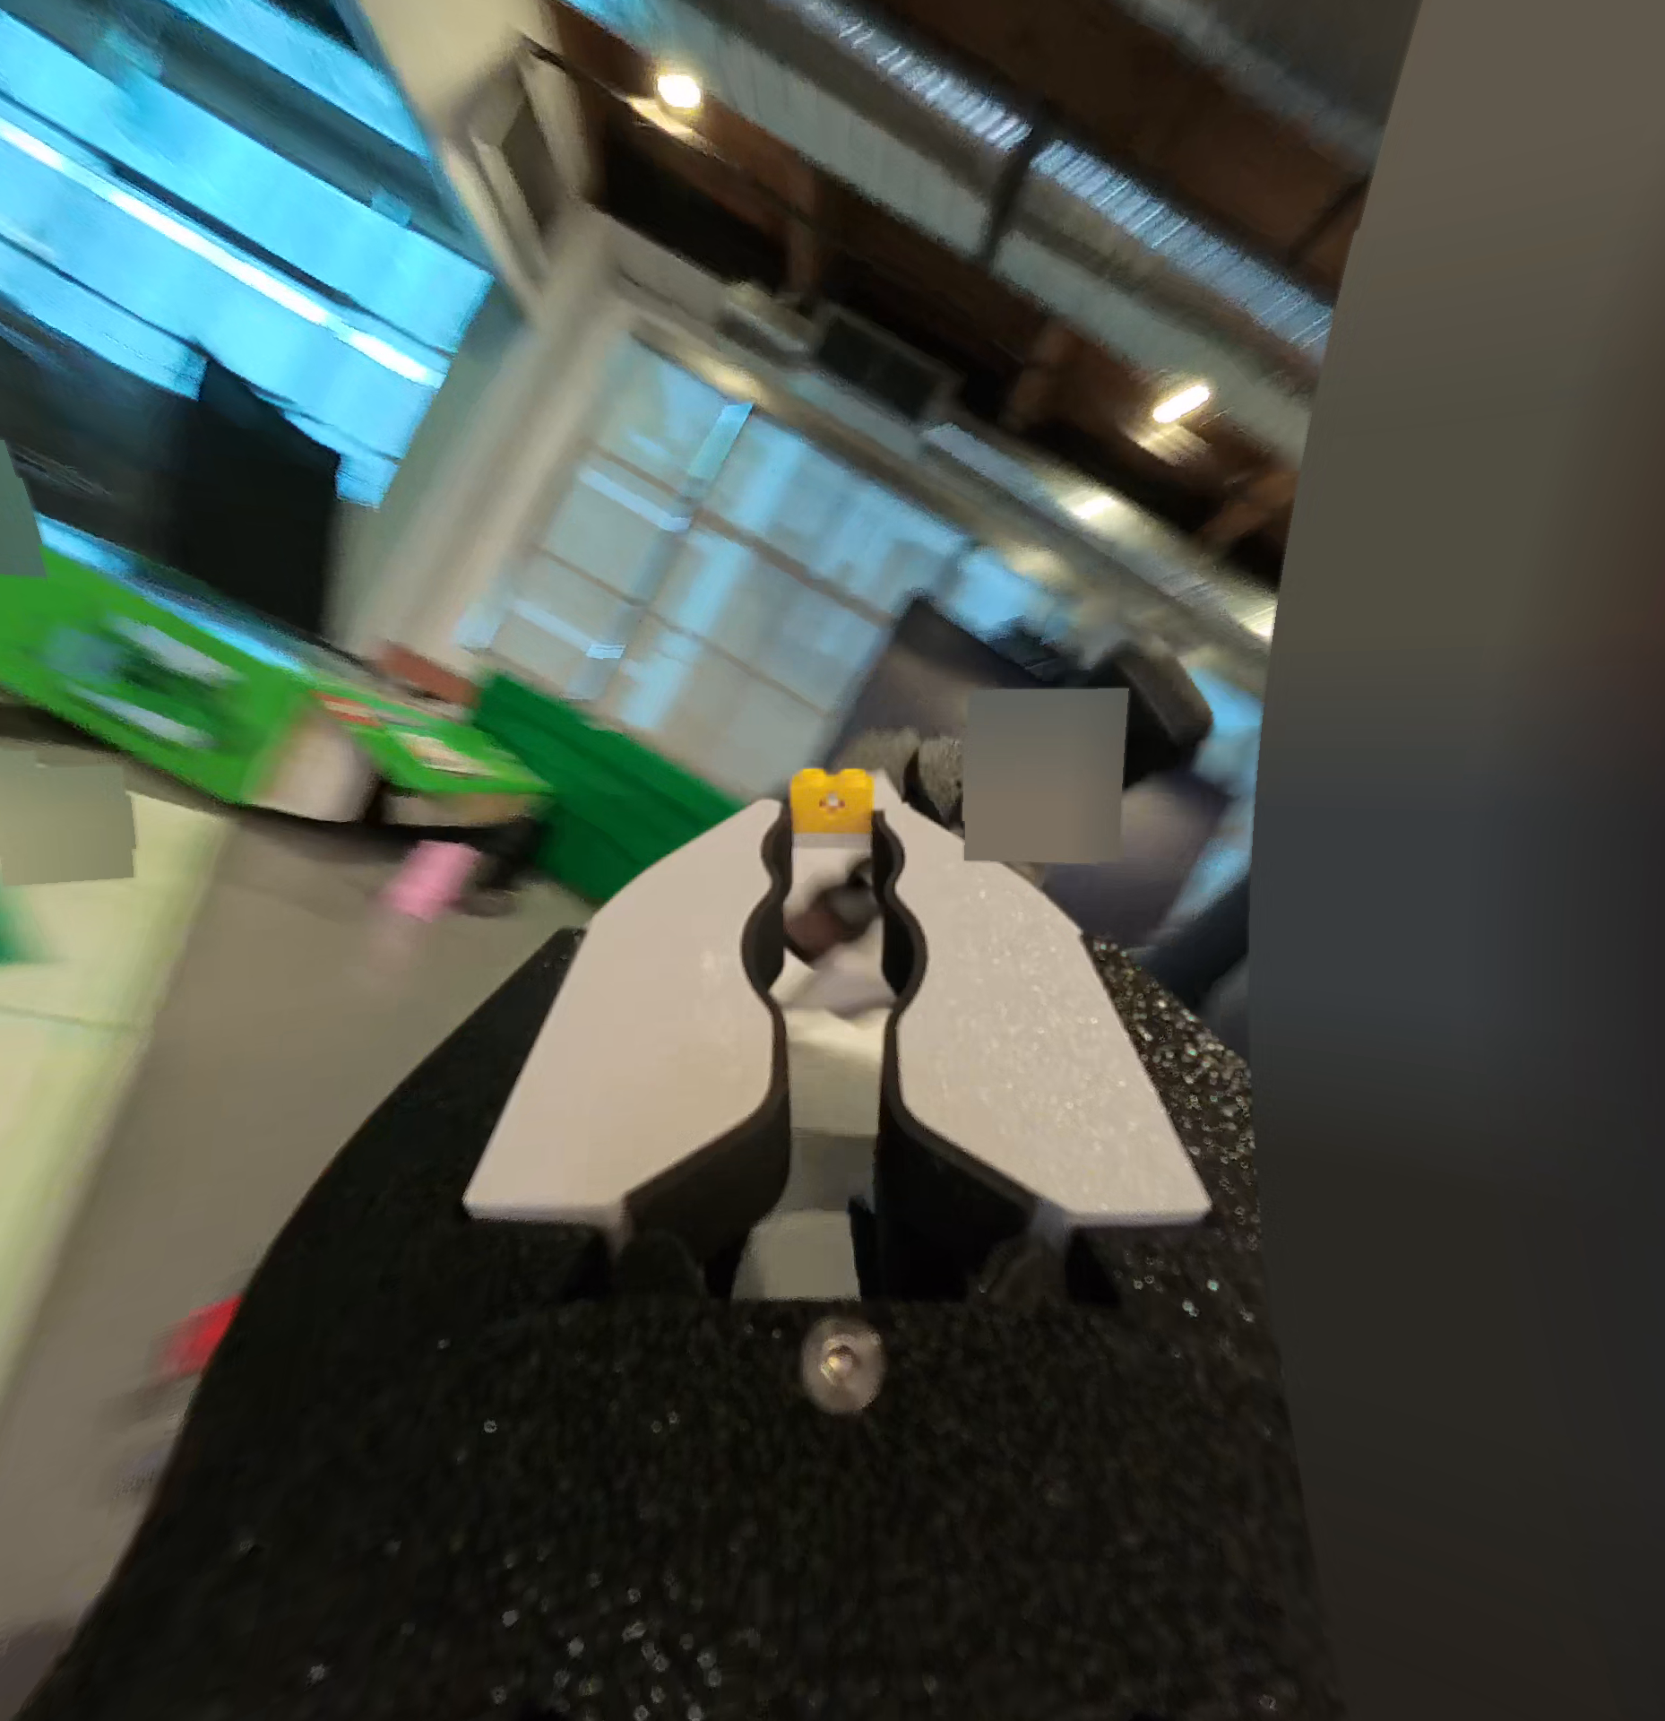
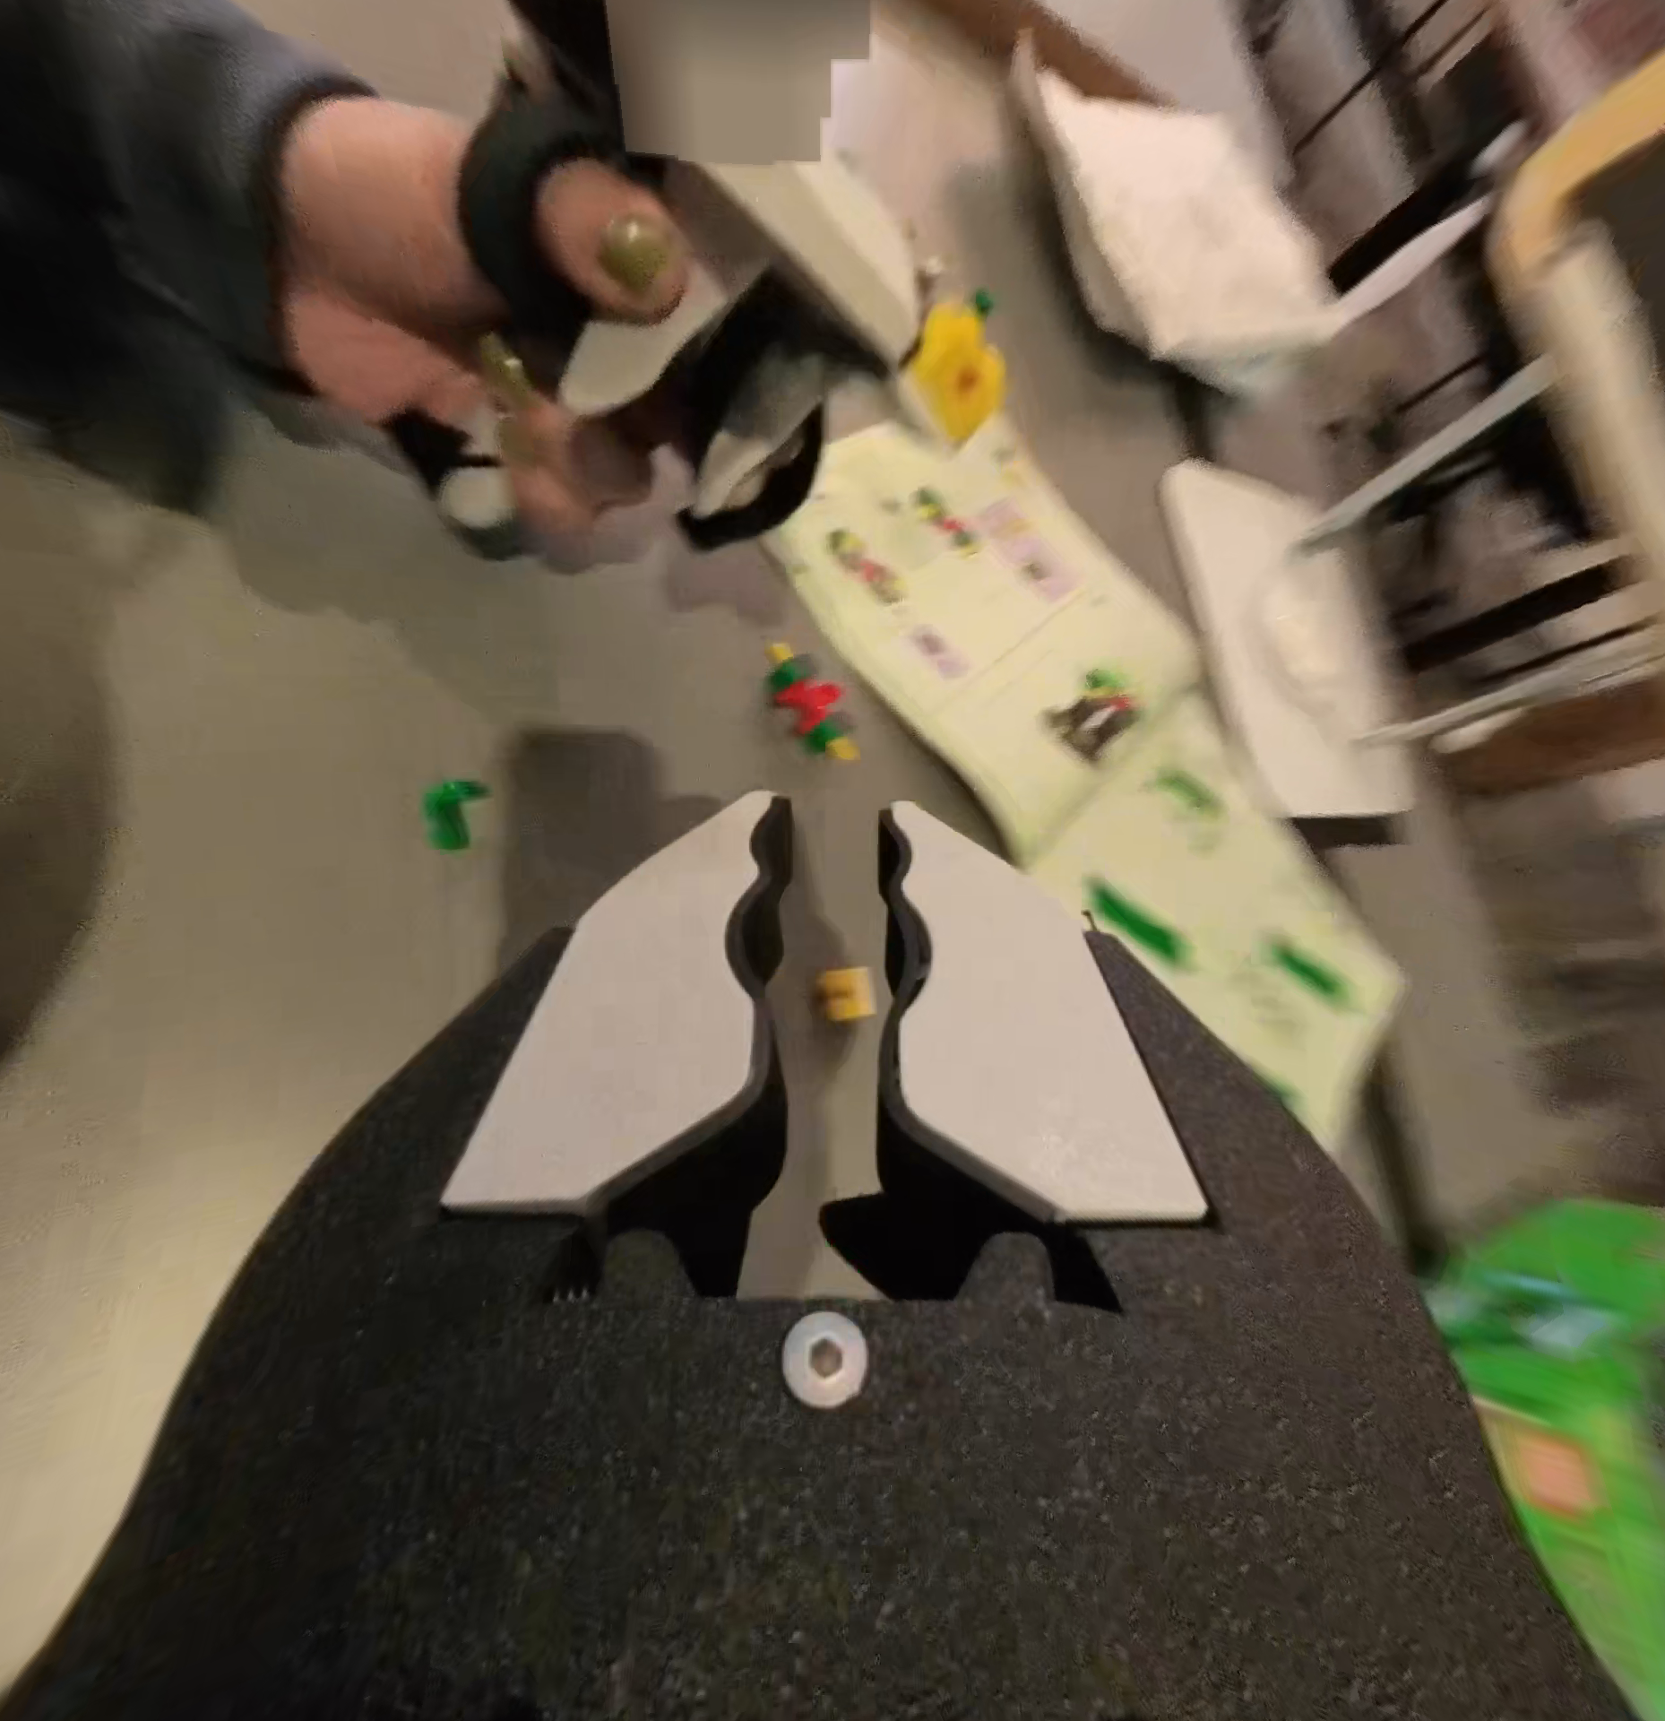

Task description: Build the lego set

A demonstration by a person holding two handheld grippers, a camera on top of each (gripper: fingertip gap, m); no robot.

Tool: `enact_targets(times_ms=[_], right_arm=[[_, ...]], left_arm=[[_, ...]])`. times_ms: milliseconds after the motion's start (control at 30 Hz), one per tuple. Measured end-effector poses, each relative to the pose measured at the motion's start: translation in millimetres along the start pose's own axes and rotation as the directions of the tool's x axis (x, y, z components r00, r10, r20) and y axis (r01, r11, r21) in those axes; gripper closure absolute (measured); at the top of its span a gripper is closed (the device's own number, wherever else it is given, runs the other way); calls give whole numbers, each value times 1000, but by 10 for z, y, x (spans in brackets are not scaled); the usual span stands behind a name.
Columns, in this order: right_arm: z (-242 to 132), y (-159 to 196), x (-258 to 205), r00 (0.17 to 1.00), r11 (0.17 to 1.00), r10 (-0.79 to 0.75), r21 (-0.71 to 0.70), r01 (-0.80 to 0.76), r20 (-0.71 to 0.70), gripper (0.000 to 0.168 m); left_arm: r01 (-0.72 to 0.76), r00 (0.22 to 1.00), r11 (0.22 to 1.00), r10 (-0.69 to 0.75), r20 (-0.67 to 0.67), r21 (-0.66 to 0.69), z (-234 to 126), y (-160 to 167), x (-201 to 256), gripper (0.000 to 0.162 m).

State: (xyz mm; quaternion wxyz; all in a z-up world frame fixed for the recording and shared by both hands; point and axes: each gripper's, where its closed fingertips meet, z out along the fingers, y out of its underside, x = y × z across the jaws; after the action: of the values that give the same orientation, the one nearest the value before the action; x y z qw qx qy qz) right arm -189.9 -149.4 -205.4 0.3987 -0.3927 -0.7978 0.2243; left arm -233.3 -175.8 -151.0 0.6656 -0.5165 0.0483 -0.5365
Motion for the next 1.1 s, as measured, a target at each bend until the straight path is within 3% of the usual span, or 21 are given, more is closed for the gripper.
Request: enact_targets(times_ms=[67, 167, 267, 367, 433, 600, 733, 833, 967, 1033, 1100], right_arm=[[68, 104, -212, 974, 987, 157, -10, -158, 160, 151], [158, 209, -497, 914, 965, 260, -56, -256, 311, 148], [220, 201, -627, 900, 957, 282, -34, -287, 333, 148], [152, -14, -990, 808, 941, 275, 28, -338, 521, 148], [123, -51, -1226, 775, 956, 218, 29, -291, 594, 148], [300, -8, -1435, 839, 990, 102, 29, -139, 535, 145], [356, -133, -1453, 815, 963, 258, -66, -263, 518, 146], [319, -200, -1440, 831, 936, 350, -119, -332, 433, 154], [348, -109, -1549, 829, 884, 456, -273, -380, 323, 149], [407, -48, -1535, 863, 883, 442, -289, -371, 245, 151], [429, -12, -1527, 884, 888, 420, -293, -354, 205, 163]], left_arm=[[-74, 995, 997, 75, 66, -22, -45, -33, -66, 146], [-134, 983, 990, 138, 122, -36, -73, -45, -123, 146], [-191, 966, 979, 200, 166, -70, -84, -10, -185, 146], [-259, 937, 959, 279, 211, -114, -102, 15, -250, 146], [-282, 924, 951, 304, 231, -126, -116, 14, -275, 146], [-277, 924, 956, 293, 247, -99, -159, -52, -292, 146], [-295, 913, 950, 311, 266, -101, -194, -87, -314, 146], [-308, 905, 944, 328, 272, -115, -199, -82, -327, 146], [-321, 899, 937, 346, 269, -135, -179, -47, -329, 146], [-328, 895, 934, 356, 269, -144, -174, -33, -333, 146], [-331, 894, 933, 359, 269, -144, -176, -30, -334, 146]])
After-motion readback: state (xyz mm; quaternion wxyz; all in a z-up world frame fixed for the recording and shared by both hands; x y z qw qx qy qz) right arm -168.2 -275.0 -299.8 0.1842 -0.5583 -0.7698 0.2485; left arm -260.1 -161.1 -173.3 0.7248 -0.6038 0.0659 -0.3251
